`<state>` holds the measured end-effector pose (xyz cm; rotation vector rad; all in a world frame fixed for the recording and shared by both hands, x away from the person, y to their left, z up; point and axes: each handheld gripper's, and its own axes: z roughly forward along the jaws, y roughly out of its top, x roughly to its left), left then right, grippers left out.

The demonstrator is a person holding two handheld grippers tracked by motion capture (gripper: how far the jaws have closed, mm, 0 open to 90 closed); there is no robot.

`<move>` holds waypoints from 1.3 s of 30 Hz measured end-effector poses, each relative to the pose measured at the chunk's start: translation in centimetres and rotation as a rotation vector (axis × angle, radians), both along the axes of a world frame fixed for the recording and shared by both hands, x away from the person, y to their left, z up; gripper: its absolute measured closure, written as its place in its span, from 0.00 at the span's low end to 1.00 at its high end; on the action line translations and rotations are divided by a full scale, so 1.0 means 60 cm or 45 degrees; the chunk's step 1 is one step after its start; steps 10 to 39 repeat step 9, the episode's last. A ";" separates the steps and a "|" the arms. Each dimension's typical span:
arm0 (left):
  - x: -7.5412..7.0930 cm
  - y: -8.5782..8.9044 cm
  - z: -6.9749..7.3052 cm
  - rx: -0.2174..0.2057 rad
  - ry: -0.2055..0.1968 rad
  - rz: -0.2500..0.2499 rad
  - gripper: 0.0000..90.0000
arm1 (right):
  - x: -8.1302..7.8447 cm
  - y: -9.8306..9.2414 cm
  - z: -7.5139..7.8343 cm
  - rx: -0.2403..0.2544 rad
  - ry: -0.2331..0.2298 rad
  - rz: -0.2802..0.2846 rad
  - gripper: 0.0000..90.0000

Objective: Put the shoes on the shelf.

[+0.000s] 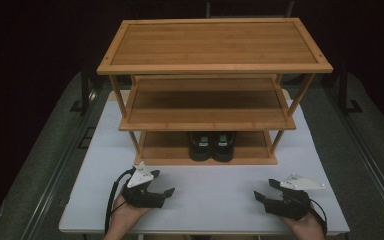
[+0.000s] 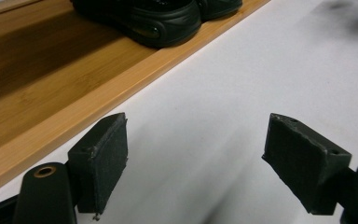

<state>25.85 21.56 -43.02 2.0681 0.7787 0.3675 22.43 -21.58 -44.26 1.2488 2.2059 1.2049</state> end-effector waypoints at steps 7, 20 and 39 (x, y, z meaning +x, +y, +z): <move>-0.014 0.010 -0.004 -0.023 0.000 0.006 0.21 | -0.016 -0.018 -0.002 0.034 -0.022 -0.022 0.30; -0.017 0.015 -0.006 -0.033 0.004 0.003 0.20 | -0.022 -0.020 -0.002 0.040 -0.036 -0.037 0.29; -0.017 0.015 -0.006 -0.033 0.004 0.003 0.20 | -0.022 -0.020 -0.002 0.040 -0.036 -0.037 0.29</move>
